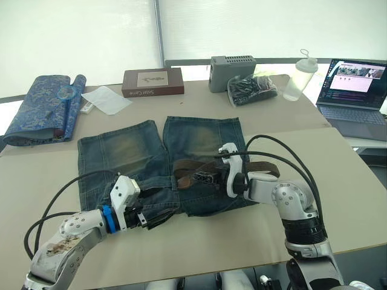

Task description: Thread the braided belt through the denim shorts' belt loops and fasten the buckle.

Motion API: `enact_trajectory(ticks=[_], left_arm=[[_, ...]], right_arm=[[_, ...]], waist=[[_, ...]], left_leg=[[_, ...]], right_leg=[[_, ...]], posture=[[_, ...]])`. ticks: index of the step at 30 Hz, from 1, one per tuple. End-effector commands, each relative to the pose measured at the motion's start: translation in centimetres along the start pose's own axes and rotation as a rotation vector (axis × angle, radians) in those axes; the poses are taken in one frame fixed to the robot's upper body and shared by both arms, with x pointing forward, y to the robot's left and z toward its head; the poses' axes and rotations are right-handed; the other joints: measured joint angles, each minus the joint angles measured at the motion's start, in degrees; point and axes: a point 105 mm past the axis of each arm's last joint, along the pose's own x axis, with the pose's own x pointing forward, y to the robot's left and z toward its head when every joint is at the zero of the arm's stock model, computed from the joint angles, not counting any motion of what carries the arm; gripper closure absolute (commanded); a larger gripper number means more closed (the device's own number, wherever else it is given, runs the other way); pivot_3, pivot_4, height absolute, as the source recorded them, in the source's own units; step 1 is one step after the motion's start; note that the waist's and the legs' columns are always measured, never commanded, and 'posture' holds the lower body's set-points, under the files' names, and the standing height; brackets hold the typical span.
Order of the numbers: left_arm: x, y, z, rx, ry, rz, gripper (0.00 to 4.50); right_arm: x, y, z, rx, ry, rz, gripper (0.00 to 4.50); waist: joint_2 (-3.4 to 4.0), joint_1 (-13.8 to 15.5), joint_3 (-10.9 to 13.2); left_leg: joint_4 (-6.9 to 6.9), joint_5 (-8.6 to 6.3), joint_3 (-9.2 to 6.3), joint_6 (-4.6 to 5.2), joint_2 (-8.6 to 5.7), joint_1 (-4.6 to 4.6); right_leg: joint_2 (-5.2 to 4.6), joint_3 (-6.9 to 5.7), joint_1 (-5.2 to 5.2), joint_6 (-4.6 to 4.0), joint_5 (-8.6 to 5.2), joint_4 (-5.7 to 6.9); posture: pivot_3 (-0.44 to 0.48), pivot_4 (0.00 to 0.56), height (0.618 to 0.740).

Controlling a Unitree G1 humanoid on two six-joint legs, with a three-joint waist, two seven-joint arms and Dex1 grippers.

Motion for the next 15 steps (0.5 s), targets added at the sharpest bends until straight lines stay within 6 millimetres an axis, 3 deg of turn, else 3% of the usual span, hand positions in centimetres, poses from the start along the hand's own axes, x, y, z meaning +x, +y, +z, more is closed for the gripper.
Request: enact_trajectory(ticks=[1, 8, 15], left_arm=[[-0.4, -0.2, 0.2, 0.078, -0.007, -0.003, 0.04], [-1.1, -0.4, -1.4, 0.107, 0.022, 0.009, 0.04], [-1.6, -0.5, -3.2, 0.090, 0.058, 0.035, 0.04]], right_arm=[[0.2, 0.7, 0.8, 0.031, -0.015, 0.039, 4.50], [0.9, 0.5, -0.1, 0.112, 0.032, 0.051, 4.50], [1.5, 1.4, 0.8, 0.205, 0.008, 0.111, 4.50]], waist=[[0.00, 0.03, 0.00], [0.01, -0.12, 0.00], [0.02, -0.47, -0.01]], left_leg=[[-0.01, 0.00, 0.01, 0.00, 0.00, 0.00], [-0.04, -0.02, 0.17, -0.04, 0.13, 0.05], [-0.11, -0.06, 0.34, -0.10, 0.28, 0.10]], right_leg=[[0.02, 0.00, 0.00, 0.00, 0.00, 0.00], [0.21, 0.10, -0.03, -0.04, 0.02, 0.00], [0.41, 0.20, -0.13, -0.17, 0.10, 0.02]], posture=[[0.000, 0.150, 0.740], [0.000, 0.150, 0.740], [0.000, 0.150, 0.740]])
